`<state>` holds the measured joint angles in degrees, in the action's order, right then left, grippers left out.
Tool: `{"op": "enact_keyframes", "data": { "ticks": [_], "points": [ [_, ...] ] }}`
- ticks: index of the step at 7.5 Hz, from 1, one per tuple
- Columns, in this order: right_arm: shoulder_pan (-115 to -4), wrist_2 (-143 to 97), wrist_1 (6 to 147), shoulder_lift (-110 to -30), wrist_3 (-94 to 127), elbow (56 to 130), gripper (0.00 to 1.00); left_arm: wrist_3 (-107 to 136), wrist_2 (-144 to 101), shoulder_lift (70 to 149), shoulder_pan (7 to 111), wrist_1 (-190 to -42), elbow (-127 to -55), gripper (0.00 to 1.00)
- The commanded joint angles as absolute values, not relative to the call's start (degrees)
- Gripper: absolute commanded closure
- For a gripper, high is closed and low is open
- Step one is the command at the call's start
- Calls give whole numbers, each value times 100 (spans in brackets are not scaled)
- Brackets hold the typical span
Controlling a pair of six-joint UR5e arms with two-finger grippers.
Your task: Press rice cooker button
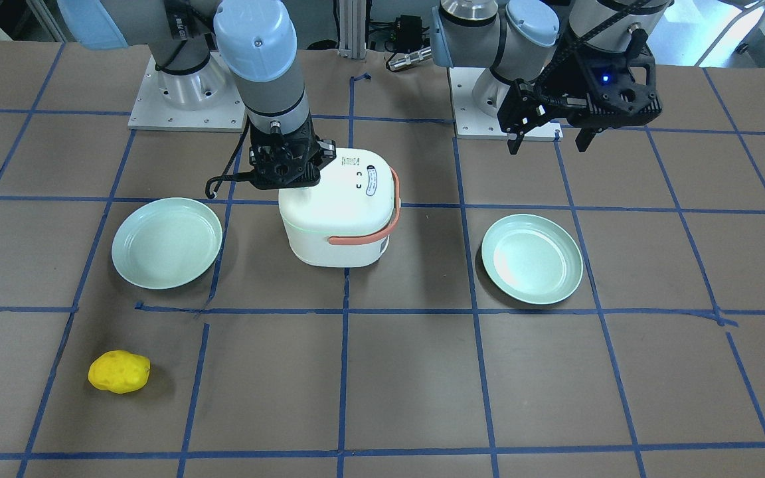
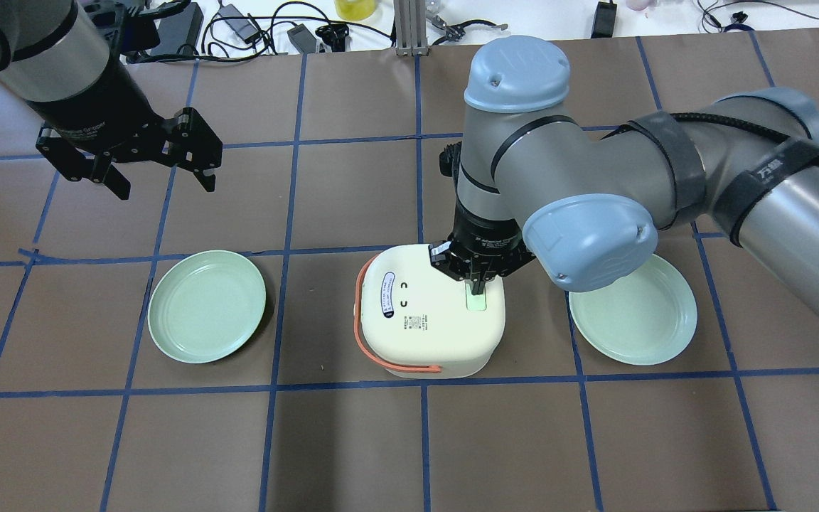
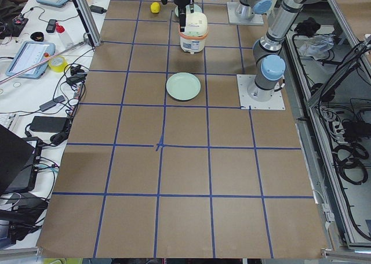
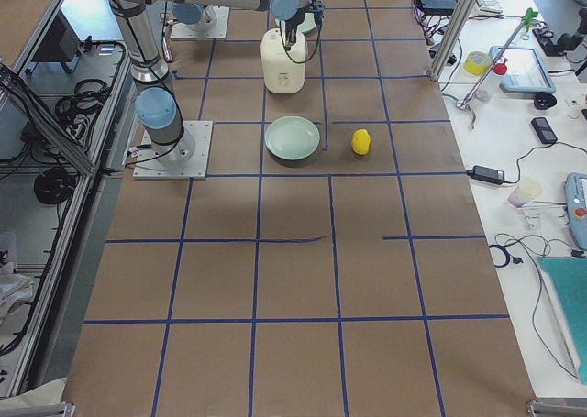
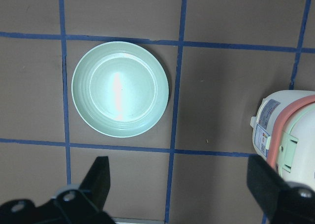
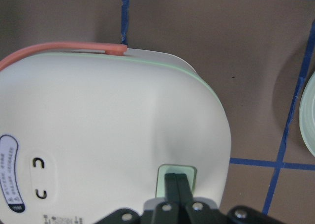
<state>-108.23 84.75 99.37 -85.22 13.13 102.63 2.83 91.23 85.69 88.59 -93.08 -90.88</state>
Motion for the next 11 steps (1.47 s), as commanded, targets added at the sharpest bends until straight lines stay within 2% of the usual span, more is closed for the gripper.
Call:
{"op": "enact_keyframes", "data": {
  "ticks": [1,2,3,4,6,9,11],
  "points": [
    [-10837,8473,9940,-8508,1301,10301,86,281,9123,8569,8859,-9308,-9088,0],
    [-10846,8481,9949,-8508,1301,10257,80,281,9123,8569,8859,-9308,-9088,0],
    [-10837,8664,9958,-8543,1336,10179,21,290,9123,8569,8859,-9308,-9088,0],
    [-10811,9005,9958,-8543,1292,10047,0,290,9123,8569,8859,-9308,-9088,0],
    [-10653,9044,9958,-8525,1170,9556,0,281,9123,8569,8859,-9308,-9088,0],
    [-9732,8956,9862,-8534,821,8739,0,281,9123,8569,8859,-9308,-9088,0],
    [-9389,9026,9703,-8543,74,8526,0,281,9123,8569,8859,-9308,-9088,0]
  ]
}}
